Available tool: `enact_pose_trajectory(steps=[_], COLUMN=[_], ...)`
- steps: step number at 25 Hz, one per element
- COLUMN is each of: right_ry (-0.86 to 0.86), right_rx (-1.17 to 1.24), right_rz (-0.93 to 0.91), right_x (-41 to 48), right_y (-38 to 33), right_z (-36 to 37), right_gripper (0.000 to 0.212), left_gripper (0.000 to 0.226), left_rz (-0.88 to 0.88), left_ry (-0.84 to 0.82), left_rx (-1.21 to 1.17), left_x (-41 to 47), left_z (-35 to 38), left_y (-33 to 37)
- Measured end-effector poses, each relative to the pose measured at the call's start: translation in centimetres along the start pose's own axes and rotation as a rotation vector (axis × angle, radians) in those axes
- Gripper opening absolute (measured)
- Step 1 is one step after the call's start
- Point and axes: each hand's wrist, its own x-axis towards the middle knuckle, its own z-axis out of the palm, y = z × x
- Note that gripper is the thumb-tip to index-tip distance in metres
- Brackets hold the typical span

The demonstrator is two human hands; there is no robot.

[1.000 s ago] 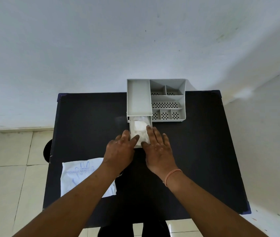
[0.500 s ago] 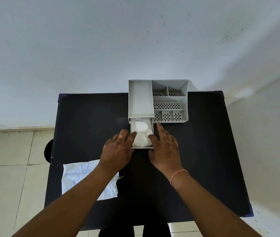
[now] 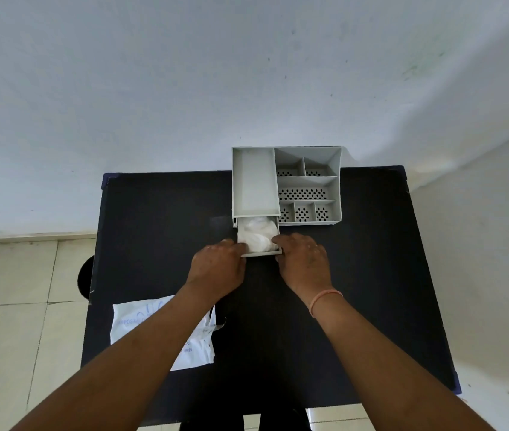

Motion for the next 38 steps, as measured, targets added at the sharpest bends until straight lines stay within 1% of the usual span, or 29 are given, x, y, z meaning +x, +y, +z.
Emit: enact_pose_trajectory(steps=[2, 3, 6, 8, 10, 12, 15, 16, 17, 20, 22, 23, 25, 27, 28, 30, 32, 33, 35, 36, 38], right_ry=[0.011, 0.036, 0.09, 0.098, 0.122, 0.141, 0.169, 0.183, 0.194, 0.196, 0.196, 0.2, 0.195, 0.162, 0.135, 0.074, 0.024, 0.003, -0.058, -0.118, -0.302], right_rx=[0.098, 0.156, 0.351, 0.45, 0.536, 0.524, 0.445, 0.455, 0.475, 0.536, 0.599, 0.688, 0.991, 1.301, 1.403, 1.537, 1.638, 1.653, 1.593, 1.54, 1.456], right_rz=[0.028, 0.036, 0.095, 0.165, 0.23, 0.237, 0.227, 0.235, 0.249, 0.302, 0.368, 0.425, 0.595, 0.766, 0.821, 0.862, 0.879, 0.884, 0.859, 0.813, 0.693], right_x=[0.6, 1.0, 1.9, 2.4, 2.9, 3.1, 3.6, 3.8, 4.0, 4.4, 4.7, 4.9, 5.4, 5.7, 5.7, 5.5, 5.0, 4.7, 3.6, 2.8, 1.4], right_y=[-0.2, -0.2, -0.4, -0.7, -0.9, -1.2, -1.5, -1.5, -1.6, -1.8, -2.1, -2.2, -2.8, -3.4, -3.6, -3.8, -3.8, -3.7, -3.8, -4.2, -5.9], right_z=[0.0, 0.0, -0.1, -0.4, -0.4, -0.2, 0.1, 0.0, -0.1, 0.0, 0.3, 0.4, 0.1, -0.6, -1.0, -1.5, -1.7, -1.7, -1.6, -1.3, -0.3], right_gripper=[0.041, 0.039, 0.03, 0.027, 0.021, 0.017, 0.017, 0.016, 0.015, 0.008, 0.008, 0.012, 0.021, 0.026, 0.027, 0.026, 0.019, 0.018, 0.024, 0.022, 0.013], left_gripper=[0.035, 0.036, 0.043, 0.042, 0.04, 0.041, 0.045, 0.044, 0.042, 0.027, 0.022, 0.022, 0.022, 0.023, 0.023, 0.022, 0.021, 0.02, 0.016, 0.016, 0.016], left_rz=[-0.044, -0.067, -0.178, -0.273, -0.32, -0.279, -0.146, -0.149, -0.196, -0.467, -0.576, -0.605, -0.652, -0.702, -0.722, -0.739, -0.728, -0.728, -0.752, -0.77, -0.811], left_ry=[-0.037, -0.029, 0.033, 0.057, 0.089, 0.135, 0.17, 0.177, 0.18, 0.157, 0.143, 0.136, 0.12, 0.106, 0.101, 0.087, 0.054, 0.044, 0.046, 0.053, 0.077], left_rx=[-0.067, -0.117, -0.318, -0.439, -0.506, -0.501, -0.41, -0.423, -0.474, -0.738, -0.894, -0.961, -1.107, -1.245, -1.29, -1.341, -1.367, -1.38, -1.408, -1.41, -1.344], left_x=[0.8, 1.1, 1.9, 2.2, 2.4, 2.3, 2.5, 2.7, 2.8, 3.3, 3.3, 3.3, 3.4, 3.8, 3.9, 3.9, 3.5, 3.2, 2.5, 1.9, 0.5], left_z=[-0.3, -0.4, -0.9, -1.1, -1.2, -1.3, -1.3, -1.3, -1.3, -1.5, -1.7, -1.8, -2.4, -3.0, -3.3, -3.4, -3.4, -3.3, -3.2, -3.2, -2.8], left_y=[0.0, -0.1, -0.3, -0.4, -0.6, -0.7, -0.4, -0.3, -0.2, -0.2, 0.0, 0.2, 0.7, 1.2, 1.4, 1.2, 0.8, 0.5, -0.6, -1.3, -2.9])
